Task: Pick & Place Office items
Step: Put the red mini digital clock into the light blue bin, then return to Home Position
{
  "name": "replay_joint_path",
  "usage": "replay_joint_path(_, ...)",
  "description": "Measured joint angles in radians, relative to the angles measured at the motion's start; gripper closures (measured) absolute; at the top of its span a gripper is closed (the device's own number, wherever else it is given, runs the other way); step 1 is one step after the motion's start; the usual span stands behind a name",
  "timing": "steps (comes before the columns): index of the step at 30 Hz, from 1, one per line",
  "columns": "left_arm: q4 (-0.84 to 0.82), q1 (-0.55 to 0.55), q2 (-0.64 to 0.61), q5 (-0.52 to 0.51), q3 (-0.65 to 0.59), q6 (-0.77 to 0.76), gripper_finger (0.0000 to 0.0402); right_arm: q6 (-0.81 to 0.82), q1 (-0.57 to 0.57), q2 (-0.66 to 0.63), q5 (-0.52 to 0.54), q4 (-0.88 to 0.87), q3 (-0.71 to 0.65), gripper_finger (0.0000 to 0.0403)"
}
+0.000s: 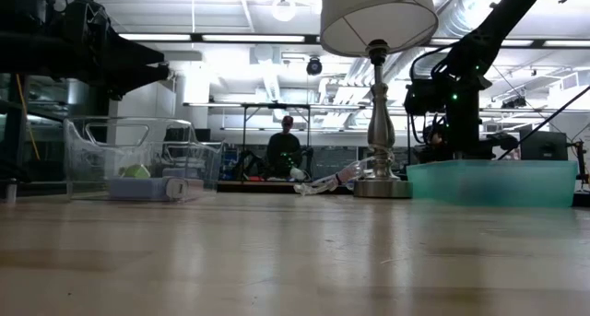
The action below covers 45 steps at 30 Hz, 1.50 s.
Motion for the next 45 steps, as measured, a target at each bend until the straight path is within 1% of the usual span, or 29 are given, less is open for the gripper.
replay_joint_path(6, 0.0, 0.0, 0.0, 0.0, 0.0, 0.0, 0.0158, 0.0, 0.0, 0.0, -0.004, 0.0, 0.0, 0.0252)
replay_joint_path(14, 0.0, 0.0, 0.0, 0.0, 0.0, 0.0, 0.0158, 0.0, 0.002, 0.0, -0.004, 0.001, 0.0, 0.0196)
replay_joint_path(17, 0.0, 0.0, 0.0, 0.0, 0.0, 0.0, 0.0158, 0.0, 0.002, 0.0, -0.004, 0.003, 0.0, 0.0184)
replay_joint_path(45, 0.0, 0.0, 0.0, 0.0, 0.0, 0.0, 0.0158, 0.03, 0.002, -0.007, -0.006, 0.013, 0.0, 0.0188)
